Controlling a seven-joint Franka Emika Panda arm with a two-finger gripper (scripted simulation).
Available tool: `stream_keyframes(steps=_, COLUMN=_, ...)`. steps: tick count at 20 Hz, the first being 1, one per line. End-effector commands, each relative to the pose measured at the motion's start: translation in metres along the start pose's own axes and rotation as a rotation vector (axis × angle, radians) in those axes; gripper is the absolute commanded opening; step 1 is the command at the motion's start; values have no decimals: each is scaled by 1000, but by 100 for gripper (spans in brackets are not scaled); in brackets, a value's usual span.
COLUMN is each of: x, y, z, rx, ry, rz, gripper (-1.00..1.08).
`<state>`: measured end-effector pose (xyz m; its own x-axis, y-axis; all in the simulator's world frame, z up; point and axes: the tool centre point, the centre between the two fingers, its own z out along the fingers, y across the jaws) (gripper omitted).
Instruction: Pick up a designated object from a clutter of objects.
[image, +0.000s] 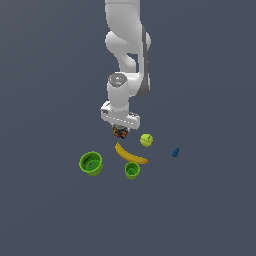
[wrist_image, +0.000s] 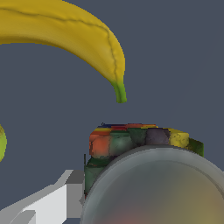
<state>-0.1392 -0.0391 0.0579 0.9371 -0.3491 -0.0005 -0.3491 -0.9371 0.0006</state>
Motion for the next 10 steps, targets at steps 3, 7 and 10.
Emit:
stream_keyframes(steps=3, x=0, y=0, z=0, rx=0, ry=1, rz=0, gripper=-100)
stream_keyframes(steps=7, x=0, y=0, z=0, rx=0, ry=0, rz=0, gripper=-100)
stream_keyframes(steps=10, x=1, y=0, z=-1, rx=0, ry=0, rz=0, gripper=-100)
